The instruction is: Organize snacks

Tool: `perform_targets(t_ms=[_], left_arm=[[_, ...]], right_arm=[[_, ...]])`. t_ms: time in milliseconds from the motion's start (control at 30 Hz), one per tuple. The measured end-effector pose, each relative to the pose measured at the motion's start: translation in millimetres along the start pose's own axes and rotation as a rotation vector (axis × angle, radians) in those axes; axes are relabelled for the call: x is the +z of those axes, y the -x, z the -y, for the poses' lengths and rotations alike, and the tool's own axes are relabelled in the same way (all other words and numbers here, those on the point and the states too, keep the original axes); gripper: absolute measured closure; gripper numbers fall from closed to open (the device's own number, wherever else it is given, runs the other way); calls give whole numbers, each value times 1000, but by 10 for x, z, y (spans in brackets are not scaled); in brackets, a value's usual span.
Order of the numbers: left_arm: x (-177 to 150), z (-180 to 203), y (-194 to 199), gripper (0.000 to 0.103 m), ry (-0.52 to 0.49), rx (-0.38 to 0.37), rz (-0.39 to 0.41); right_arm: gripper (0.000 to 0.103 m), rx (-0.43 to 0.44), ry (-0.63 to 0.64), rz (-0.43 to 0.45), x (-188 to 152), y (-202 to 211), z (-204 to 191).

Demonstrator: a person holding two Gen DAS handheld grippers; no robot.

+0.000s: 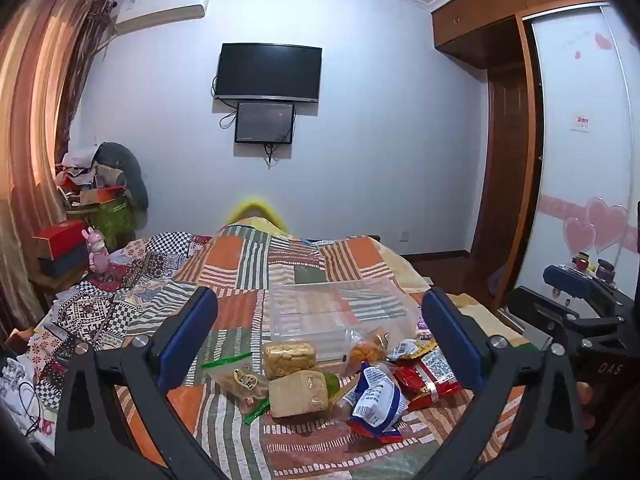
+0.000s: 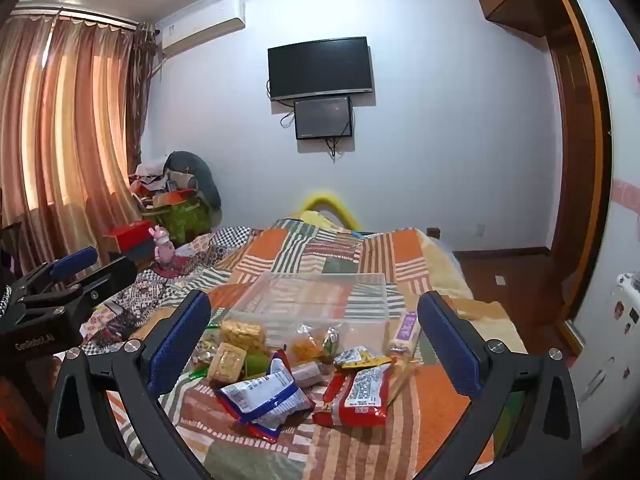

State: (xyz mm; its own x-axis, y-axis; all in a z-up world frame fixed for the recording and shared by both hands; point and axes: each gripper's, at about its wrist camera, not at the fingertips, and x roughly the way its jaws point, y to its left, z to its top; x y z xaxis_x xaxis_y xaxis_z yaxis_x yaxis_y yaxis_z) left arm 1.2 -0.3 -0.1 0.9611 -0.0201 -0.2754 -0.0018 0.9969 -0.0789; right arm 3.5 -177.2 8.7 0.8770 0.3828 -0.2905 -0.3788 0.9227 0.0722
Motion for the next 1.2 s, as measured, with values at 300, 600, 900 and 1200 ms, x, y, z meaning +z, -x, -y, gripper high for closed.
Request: perform_targets(t_ms=[300,600,900,1200], left_arm=[[19,-33,16,0,10,18,24],[19,-20,35,0,8,10,25],[14,-22,42,0,8,1,25],[16,-14,53,0,9,-3,26]], right_arm=[[0,8,3,6,76,78,-44],[0,2,13,22,28,49,-50],[0,5,11,31,27,59,-54],[0,5,7,42,39,89,-67]])
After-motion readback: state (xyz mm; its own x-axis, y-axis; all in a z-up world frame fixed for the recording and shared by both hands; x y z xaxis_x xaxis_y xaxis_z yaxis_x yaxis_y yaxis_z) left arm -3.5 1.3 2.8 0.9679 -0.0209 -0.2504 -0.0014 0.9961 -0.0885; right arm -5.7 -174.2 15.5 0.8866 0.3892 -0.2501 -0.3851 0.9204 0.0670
